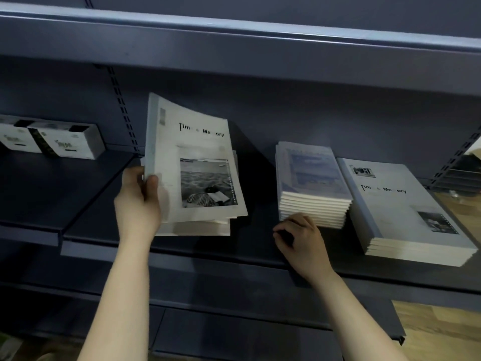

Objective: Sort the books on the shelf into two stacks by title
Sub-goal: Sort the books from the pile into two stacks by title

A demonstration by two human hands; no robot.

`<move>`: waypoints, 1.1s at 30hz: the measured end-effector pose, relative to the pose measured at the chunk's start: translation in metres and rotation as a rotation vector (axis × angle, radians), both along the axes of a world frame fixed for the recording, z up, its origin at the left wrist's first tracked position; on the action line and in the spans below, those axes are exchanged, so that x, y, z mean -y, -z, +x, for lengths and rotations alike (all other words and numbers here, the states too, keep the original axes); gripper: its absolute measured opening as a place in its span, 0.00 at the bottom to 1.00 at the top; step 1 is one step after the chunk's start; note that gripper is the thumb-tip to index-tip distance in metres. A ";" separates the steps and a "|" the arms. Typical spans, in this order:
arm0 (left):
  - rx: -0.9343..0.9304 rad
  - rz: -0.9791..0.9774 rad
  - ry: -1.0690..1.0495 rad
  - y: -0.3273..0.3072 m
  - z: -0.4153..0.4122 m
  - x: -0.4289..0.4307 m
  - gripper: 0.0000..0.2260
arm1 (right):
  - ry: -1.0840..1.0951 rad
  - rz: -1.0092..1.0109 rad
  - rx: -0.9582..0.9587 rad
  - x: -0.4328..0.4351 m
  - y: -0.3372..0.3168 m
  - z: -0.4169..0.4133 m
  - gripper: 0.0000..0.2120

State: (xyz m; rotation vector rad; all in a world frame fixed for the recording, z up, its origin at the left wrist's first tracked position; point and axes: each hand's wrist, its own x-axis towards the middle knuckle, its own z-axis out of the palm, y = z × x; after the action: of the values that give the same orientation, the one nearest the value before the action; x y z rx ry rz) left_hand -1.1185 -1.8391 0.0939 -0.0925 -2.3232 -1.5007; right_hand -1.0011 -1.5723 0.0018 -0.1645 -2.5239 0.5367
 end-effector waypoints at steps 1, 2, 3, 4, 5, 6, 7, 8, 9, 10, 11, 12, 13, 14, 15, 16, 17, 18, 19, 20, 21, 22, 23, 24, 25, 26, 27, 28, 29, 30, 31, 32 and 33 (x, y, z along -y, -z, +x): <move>-0.012 0.055 0.006 0.002 0.003 -0.002 0.11 | -0.002 -0.005 0.006 -0.001 -0.001 0.000 0.05; -0.024 0.098 0.018 0.003 0.006 -0.005 0.11 | -0.007 -0.017 0.015 -0.001 -0.001 0.000 0.05; -0.040 0.127 0.038 0.005 0.008 -0.009 0.10 | -0.014 -0.041 0.030 -0.002 -0.002 0.000 0.05; -0.056 0.145 0.067 0.006 0.011 -0.013 0.09 | -0.022 -0.075 0.046 -0.004 -0.003 0.000 0.05; -0.073 0.162 0.103 0.007 0.013 -0.018 0.08 | -0.033 -0.123 0.058 -0.005 -0.005 0.001 0.05; -0.085 0.185 0.141 0.007 0.016 -0.024 0.07 | -0.044 -0.191 0.064 -0.006 -0.007 0.001 0.05; -0.094 0.211 0.174 0.007 0.020 -0.031 0.06 | -0.045 -0.277 0.064 -0.007 -0.010 0.003 0.05; -0.103 0.236 0.203 0.007 0.023 -0.038 0.06 | -0.036 -0.381 0.062 -0.008 -0.015 0.005 0.04; -0.109 0.260 0.229 0.008 0.026 -0.046 0.06 | -0.030 -0.495 0.056 -0.009 -0.021 0.008 0.05; -0.108 0.287 0.254 0.009 0.029 -0.055 0.06 | -0.031 -0.616 0.040 -0.009 -0.029 0.012 0.07; -0.102 0.312 0.276 0.011 0.032 -0.063 0.06 | -0.035 -0.733 0.012 -0.009 -0.036 0.016 0.10; -0.094 0.337 0.296 0.013 0.035 -0.073 0.06 | -0.034 -0.836 -0.018 -0.010 -0.044 0.021 0.12; -0.088 0.357 0.311 0.014 0.038 -0.083 0.06 | -0.025 -0.893 -0.044 -0.012 -0.052 0.026 0.13; -0.081 0.379 0.324 0.016 0.042 -0.093 0.06 | -0.011 -0.903 -0.063 -0.016 -0.058 0.031 0.14; -0.076 0.400 0.335 0.017 0.046 -0.104 0.06 | 0.001 -0.892 -0.080 -0.021 -0.063 0.035 0.14; -0.072 0.415 0.348 0.017 0.051 -0.115 0.05 | 0.015 -0.889 -0.096 -0.027 -0.067 0.039 0.13; -0.069 0.423 0.360 0.017 0.056 -0.126 0.06 | 0.027 -0.902 -0.108 -0.033 -0.071 0.043 0.11; -0.067 0.431 0.382 0.018 0.060 -0.136 0.05 | 0.030 -0.930 -0.123 -0.041 -0.073 0.047 0.09; -0.062 0.429 0.402 0.019 0.064 -0.145 0.05 | 0.027 -0.961 -0.146 -0.048 -0.076 0.052 0.07; -0.050 0.418 0.422 0.020 0.068 -0.154 0.06 | 0.030 -0.978 -0.176 -0.056 -0.078 0.057 0.07; -0.038 0.400 0.445 0.020 0.073 -0.163 0.08 | 0.045 -0.976 -0.204 -0.064 -0.079 0.062 0.07; -0.024 0.385 0.475 0.020 0.078 -0.171 0.09 | 0.065 -0.973 -0.230 -0.072 -0.080 0.068 0.06; -0.009 0.369 0.510 0.020 0.084 -0.179 0.10 | 0.086 -0.978 -0.259 -0.080 -0.081 0.073 0.07; 0.006 0.353 0.547 0.019 0.090 -0.186 0.12 | 0.107 -0.992 -0.284 -0.087 -0.080 0.079 0.07; 0.026 0.335 0.585 0.019 0.096 -0.192 0.13 | 0.129 -1.004 -0.303 -0.094 -0.079 0.084 0.08; 0.047 0.315 0.621 0.019 0.101 -0.199 0.13 | 0.154 -1.013 -0.318 -0.101 -0.079 0.089 0.07; 0.065 0.285 0.651 0.019 0.105 -0.204 0.12 | 0.182 -1.012 -0.331 -0.109 -0.078 0.095 0.07; 0.078 0.247 0.673 0.020 0.108 -0.209 0.11 | 0.212 -1.005 -0.342 -0.117 -0.079 0.100 0.07; 0.081 0.200 0.690 0.022 0.110 -0.214 0.09 | 0.244 -0.992 -0.350 -0.125 -0.080 0.105 0.07; 0.077 0.151 0.705 0.025 0.112 -0.218 0.08 | 0.274 -0.981 -0.358 -0.134 -0.081 0.111 0.07; 0.074 0.107 0.718 0.029 0.113 -0.222 0.08 | 0.302 -0.976 -0.366 -0.143 -0.081 0.115 0.07; 0.077 0.063 0.730 0.035 0.113 -0.225 0.09 | 0.328 -0.978 -0.366 -0.152 -0.081 0.120 0.06; 0.082 0.009 0.740 0.041 0.113 -0.229 0.10 | 0.357 -0.973 -0.357 -0.162 -0.080 0.124 0.06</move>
State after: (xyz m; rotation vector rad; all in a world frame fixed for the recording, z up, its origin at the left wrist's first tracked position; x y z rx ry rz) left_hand -1.0052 -1.6105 0.0524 -0.9968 -2.4749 -1.8482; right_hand -0.8772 -1.4100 0.0816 -0.7707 -1.6497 1.4389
